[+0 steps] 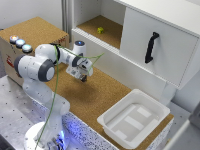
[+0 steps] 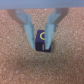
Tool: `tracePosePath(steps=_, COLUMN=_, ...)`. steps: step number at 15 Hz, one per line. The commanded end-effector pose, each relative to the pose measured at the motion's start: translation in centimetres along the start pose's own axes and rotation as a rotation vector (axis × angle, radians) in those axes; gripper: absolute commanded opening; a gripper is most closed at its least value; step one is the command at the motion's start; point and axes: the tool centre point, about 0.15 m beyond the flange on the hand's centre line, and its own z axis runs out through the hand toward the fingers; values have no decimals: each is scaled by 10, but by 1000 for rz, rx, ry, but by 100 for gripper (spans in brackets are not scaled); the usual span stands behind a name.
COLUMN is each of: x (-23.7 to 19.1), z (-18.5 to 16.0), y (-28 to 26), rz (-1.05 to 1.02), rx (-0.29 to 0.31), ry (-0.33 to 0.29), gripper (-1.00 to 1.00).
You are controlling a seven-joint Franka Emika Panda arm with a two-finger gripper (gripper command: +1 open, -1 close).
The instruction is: Rotate the purple block to the left
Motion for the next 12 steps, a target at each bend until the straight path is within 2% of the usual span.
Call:
tracePosePath(steps=1, x=16, z=22, y=-3, rz=28, rx=-84, ry=-33, gripper=100)
tracePosePath(steps=10, x=47, z=70, y=-5, rz=59, rx=-73, ry=-82, gripper=100)
tracePosePath(steps=11, x=48, z=72, y=-4, rz=73, rx=-76, ry=-81, gripper=-100)
tracePosePath(steps=12, x=48, z=70, y=-2, rz=89, rx=-76, ry=-73, gripper=-100)
